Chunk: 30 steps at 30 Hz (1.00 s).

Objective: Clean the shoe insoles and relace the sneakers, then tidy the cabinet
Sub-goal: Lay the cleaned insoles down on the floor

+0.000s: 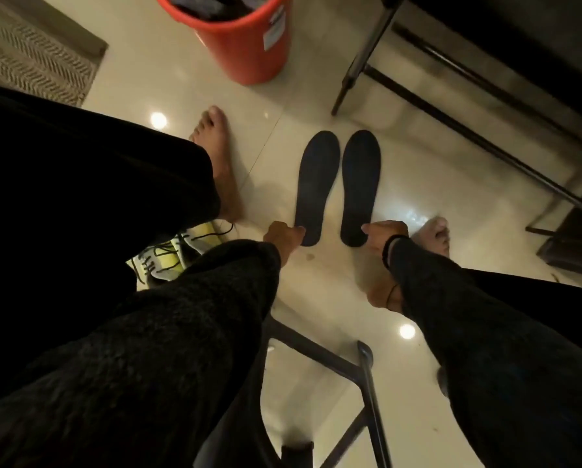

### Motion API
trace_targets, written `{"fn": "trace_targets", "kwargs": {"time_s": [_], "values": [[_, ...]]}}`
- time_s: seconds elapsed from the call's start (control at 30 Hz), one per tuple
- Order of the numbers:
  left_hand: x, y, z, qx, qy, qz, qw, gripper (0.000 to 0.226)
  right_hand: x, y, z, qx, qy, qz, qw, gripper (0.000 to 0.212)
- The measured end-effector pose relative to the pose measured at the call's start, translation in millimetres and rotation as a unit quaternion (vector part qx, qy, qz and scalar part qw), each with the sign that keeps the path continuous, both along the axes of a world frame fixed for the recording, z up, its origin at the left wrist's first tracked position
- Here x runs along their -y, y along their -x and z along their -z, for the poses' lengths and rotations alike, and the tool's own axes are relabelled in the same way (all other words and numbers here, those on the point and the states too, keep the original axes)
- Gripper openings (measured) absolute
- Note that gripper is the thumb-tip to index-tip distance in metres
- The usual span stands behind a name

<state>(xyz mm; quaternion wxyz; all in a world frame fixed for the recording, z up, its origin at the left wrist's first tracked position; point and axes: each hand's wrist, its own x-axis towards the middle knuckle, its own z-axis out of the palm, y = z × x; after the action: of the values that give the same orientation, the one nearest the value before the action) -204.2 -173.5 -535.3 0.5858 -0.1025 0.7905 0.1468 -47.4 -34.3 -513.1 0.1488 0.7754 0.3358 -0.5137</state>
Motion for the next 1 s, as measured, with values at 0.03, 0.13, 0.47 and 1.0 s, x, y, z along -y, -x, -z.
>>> {"fn": "trace_targets", "kwargs": {"time_s": [0.03, 0.13, 0.47, 1.0], "values": [[1.8, -4.0, 2.9, 0.006, 0.000, -0.001, 1.000, 0.072, 4.2, -2.5, 4.7, 0.002, 0.002, -0.013, 1.000, 0.041], [4.2, -15.9, 9.8, 0.000, -0.004, -0.008, 1.000, 0.069, 14.9, -4.5, 18.1, 0.005, 0.010, -0.008, 1.000, 0.038], [-4.0, -14.6, 32.7, 0.019, -0.003, -0.056, 0.998, 0.060, 20.8, 2.6, 36.0, -0.009, 0.041, 0.127, 0.991, 0.034], [-9.9, -9.2, 53.8, 0.018, -0.005, -0.013, 1.000, 0.068, 23.9, 16.8, 46.7, -0.056, 0.085, 0.166, 0.981, 0.036]]}}
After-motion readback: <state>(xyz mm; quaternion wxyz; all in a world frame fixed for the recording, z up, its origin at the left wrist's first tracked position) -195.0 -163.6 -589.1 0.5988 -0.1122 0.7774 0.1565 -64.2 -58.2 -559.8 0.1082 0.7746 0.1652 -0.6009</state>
